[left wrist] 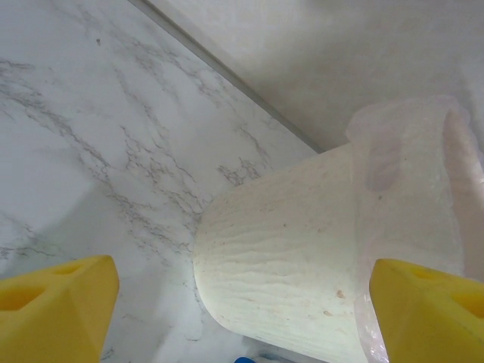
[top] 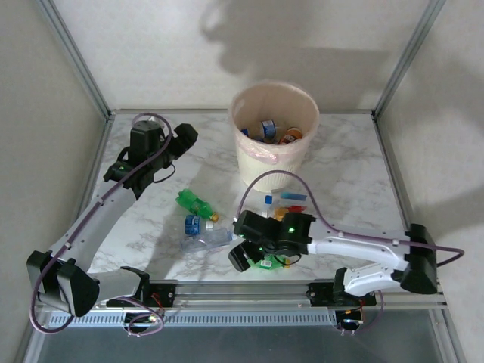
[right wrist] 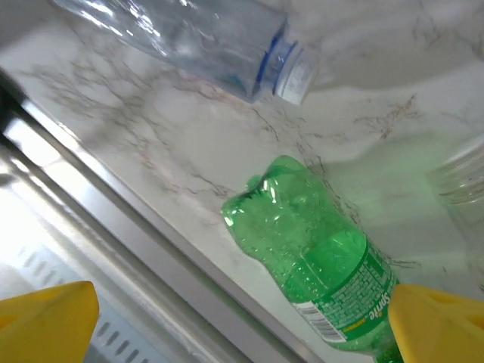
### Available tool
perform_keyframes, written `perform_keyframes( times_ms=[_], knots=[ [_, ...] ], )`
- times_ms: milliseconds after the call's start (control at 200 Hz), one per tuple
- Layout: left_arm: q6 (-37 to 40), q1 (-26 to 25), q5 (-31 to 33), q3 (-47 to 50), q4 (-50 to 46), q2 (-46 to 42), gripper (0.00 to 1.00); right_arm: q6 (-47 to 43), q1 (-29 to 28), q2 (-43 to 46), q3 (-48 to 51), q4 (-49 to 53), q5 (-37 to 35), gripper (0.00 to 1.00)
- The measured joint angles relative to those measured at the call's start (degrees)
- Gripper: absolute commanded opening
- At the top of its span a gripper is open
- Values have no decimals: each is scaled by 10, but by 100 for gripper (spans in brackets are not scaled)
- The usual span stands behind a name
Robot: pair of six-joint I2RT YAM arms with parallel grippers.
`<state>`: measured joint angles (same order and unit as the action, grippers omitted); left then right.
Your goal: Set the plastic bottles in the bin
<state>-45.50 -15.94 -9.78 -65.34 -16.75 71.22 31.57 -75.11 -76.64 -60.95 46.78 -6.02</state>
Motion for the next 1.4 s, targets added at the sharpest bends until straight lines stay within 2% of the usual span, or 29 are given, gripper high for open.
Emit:
perform_keyframes(
  times_ms=[586, 961, 1242, 1402],
  knots=[
    [-12, 4, -8, 36, 11, 0, 85, -40, 0, -163, 4, -9, -33, 97],
    [-13, 8, -11, 45, 19, 0, 84, -50, 18, -191, 33, -42, -41, 81],
    [-19, 8, -11, 46, 20, 1, 84, -53, 29, -195, 39, -46, -64, 57],
    [-24, 8, -11, 47, 25, 1, 84, -54, 29, -178, 33, -40, -85, 54]
  ],
)
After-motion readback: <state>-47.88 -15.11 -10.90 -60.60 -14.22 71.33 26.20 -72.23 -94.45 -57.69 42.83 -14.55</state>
